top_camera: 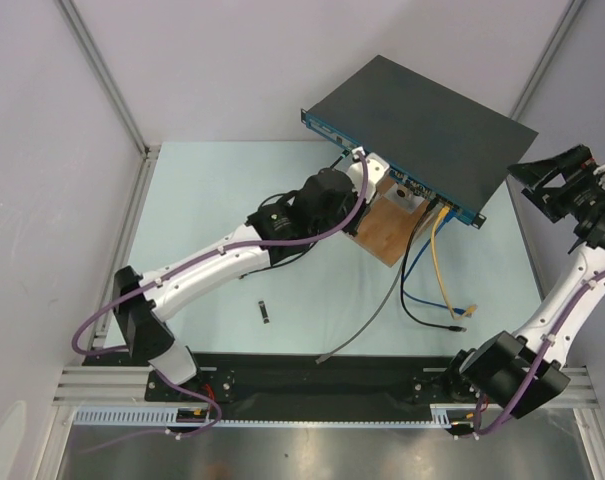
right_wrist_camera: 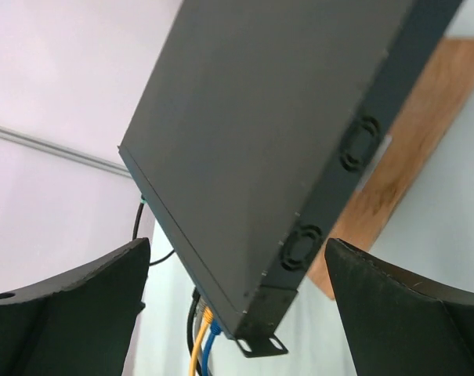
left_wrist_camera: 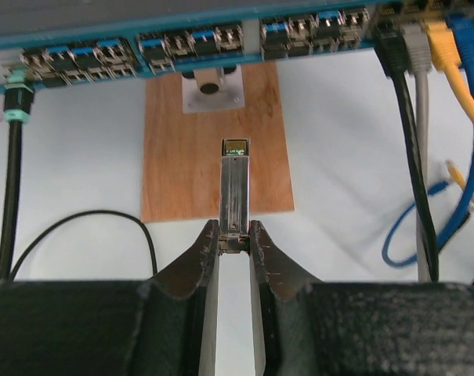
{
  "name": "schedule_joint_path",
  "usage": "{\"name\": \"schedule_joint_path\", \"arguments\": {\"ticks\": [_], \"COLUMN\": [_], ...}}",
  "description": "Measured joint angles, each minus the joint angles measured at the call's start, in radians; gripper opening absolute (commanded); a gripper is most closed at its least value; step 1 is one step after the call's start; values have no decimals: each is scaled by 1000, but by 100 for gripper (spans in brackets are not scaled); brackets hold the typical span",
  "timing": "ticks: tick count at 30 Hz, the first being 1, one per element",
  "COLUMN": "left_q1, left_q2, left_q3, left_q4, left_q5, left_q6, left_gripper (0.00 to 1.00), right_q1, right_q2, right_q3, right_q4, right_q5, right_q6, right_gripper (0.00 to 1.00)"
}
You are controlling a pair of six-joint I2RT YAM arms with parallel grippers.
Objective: Insert the plug into the switch port
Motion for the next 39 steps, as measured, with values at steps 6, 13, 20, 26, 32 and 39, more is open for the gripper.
{"name": "schedule_joint_path", "arguments": {"ticks": [6,13,20,26,32,39], "left_q1": [-3,-5,-9,-19,-21,-21], "left_q2": [45,105,143,159,191,199], "left_q3": [0,11,56,84,119,132], "left_q4": [75,89,92,100,98,93], "left_q5": [-56,-81,-101,-130,-164,-209], "left_q6": [0,0,1,1,1,1], "left_gripper": [0,0,0,0,0,0], "right_q1": [-13,-11,18,43,61,70], "right_q2": [56,70,86,118,127,128], "right_q3": [-72,-189,-242,-254,-275,-283], "right_q4": [-17,46,135,186,247,301], "right_q5": [-33,-76,-115,-129,-147,-184], "right_q6": [3,42,80,93,122,183], "right_gripper": [100,100,98,95,74,33]}}
